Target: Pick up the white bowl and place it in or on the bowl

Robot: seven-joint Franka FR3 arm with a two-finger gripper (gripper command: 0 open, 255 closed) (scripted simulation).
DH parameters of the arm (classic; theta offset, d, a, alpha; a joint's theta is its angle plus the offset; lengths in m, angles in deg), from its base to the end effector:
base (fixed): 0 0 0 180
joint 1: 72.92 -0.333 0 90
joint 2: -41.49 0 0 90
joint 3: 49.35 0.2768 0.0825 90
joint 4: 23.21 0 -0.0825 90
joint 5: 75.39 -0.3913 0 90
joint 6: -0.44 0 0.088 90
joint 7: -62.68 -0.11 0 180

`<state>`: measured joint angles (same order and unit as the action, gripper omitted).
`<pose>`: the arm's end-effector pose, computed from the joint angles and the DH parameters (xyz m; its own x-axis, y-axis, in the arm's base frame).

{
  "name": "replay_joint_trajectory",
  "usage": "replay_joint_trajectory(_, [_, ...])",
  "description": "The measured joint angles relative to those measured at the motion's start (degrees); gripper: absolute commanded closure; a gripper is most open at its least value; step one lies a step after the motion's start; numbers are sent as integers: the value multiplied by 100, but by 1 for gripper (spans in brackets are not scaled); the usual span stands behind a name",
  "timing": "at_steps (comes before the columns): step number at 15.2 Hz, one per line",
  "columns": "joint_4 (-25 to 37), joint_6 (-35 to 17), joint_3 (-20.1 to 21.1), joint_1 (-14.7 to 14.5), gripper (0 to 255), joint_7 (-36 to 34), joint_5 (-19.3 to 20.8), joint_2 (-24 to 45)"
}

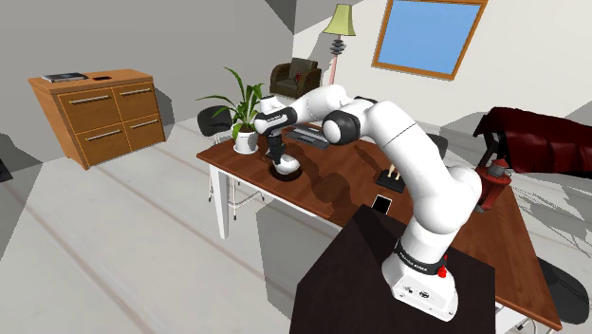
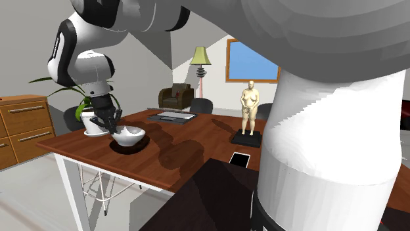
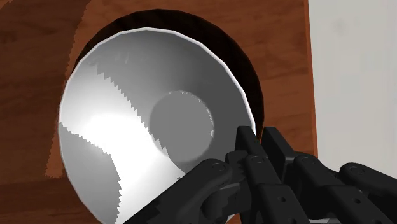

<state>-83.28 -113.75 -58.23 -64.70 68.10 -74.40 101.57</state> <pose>0.7146 -0.1856 0.1614 0.9849 -0.1321 -0.1123 -0.1161 -0.9835 0.1386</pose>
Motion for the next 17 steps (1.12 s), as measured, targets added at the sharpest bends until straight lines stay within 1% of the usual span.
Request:
replay_joint_trajectory(6, [2, 0, 0, 0, 0, 0, 0, 0])
replay_joint_trajectory(10, [203, 408, -8, -32, 0, 3, 7, -211])
replay_joint_trajectory(12, [241, 495, -9, -43, 0, 0, 10, -260])
replay_joint_trajectory(17, [257, 527, -9, -47, 0, -3, 11, -268])
